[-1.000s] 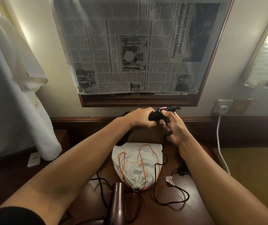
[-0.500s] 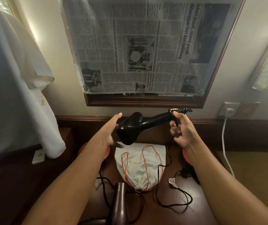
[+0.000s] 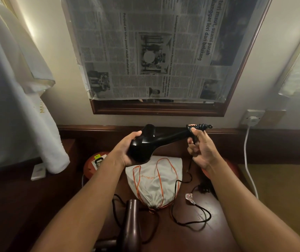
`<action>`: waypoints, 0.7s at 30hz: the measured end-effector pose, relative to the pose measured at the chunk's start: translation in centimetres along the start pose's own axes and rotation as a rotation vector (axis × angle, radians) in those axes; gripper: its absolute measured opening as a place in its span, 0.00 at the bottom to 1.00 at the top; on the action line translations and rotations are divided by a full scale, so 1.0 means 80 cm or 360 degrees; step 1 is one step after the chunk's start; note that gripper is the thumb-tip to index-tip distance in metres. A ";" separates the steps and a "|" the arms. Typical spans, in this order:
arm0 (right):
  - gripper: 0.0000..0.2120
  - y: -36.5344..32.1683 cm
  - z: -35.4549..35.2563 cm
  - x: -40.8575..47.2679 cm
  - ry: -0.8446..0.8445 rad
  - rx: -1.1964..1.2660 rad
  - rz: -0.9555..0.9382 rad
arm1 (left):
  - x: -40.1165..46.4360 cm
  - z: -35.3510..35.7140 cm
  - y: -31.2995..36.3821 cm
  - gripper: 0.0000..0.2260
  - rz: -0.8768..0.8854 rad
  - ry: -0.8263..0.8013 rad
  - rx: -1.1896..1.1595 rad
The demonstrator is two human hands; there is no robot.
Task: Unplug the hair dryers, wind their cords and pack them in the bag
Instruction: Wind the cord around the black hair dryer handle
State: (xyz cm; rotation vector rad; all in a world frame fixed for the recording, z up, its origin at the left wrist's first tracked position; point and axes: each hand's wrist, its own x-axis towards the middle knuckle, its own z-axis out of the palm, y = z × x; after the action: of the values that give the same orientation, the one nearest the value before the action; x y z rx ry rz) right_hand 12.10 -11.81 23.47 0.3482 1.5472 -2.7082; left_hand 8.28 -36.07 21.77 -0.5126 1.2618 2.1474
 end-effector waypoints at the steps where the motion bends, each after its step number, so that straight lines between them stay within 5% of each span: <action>1: 0.09 0.002 -0.001 -0.001 0.0003 -0.0013 0.0008 | 0.003 -0.001 -0.001 0.29 0.0031 0.0046 -0.0009; 8: 0.03 0.023 -0.007 -0.012 -0.0139 -0.0155 0.0014 | 0.011 0.002 -0.009 0.25 0.0237 0.0223 -0.0053; 15: 0.08 0.042 -0.017 -0.016 -0.0230 -0.0156 0.0040 | 0.007 -0.006 -0.004 0.24 0.0288 0.0234 -0.0055; 21: 0.12 0.042 -0.017 -0.019 -0.0286 -0.0556 -0.0027 | 0.000 -0.011 0.003 0.24 0.0303 0.0233 -0.0083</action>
State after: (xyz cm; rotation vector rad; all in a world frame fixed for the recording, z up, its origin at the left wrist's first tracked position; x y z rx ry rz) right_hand 14.24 -12.57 20.27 0.0825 1.9218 -2.3364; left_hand 8.17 -36.93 21.55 -0.6028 1.3856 2.3416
